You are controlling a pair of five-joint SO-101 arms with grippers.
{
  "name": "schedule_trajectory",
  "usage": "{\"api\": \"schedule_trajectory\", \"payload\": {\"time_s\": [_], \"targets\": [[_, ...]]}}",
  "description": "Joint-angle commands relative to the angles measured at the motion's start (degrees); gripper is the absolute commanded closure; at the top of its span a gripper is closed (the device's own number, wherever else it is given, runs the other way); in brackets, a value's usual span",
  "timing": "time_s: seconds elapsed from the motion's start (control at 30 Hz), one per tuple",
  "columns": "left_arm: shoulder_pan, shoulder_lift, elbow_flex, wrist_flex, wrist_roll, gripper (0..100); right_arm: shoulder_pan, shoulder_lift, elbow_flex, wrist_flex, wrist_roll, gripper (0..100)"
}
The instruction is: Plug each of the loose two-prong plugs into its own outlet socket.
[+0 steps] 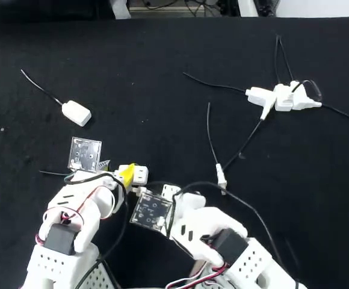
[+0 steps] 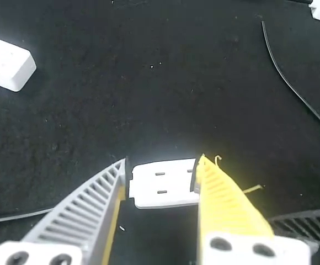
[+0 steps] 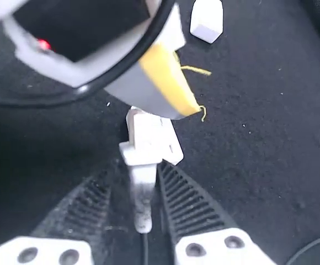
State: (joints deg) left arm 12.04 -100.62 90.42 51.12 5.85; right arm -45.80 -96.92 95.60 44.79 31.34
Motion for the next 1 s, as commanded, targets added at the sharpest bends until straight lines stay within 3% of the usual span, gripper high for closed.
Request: {"api": "schedule_trajectory", "payload": {"time_s": [0.0,0.13,0.47,0.57,0.73,0.97], "targets": [[0.31,-0.35,-9.10,2.64,-0.18,79,-0.26,-1.54,0.75,-0.09,0.00,98.8],[0.84,-0.35,-15.78,7.38,-0.18,79,-0.26,-1.63,0.66,-0.09,-0.09,98.8],[8.40,-0.35,-7.87,7.47,-4.04,79,-0.26,-1.63,-2.86,0.44,-0.62,98.8],[6.55,-0.09,-6.64,5.89,-4.13,79,-0.26,-1.63,-6.37,3.25,-4.40,98.8],[2.68,-0.26,-6.46,5.63,-3.96,79,-0.26,-1.63,-9.89,7.47,-4.84,98.8],[2.51,-0.26,-6.29,5.63,-3.87,79,-0.62,-1.63,-9.89,7.56,-5.01,98.8]]}}
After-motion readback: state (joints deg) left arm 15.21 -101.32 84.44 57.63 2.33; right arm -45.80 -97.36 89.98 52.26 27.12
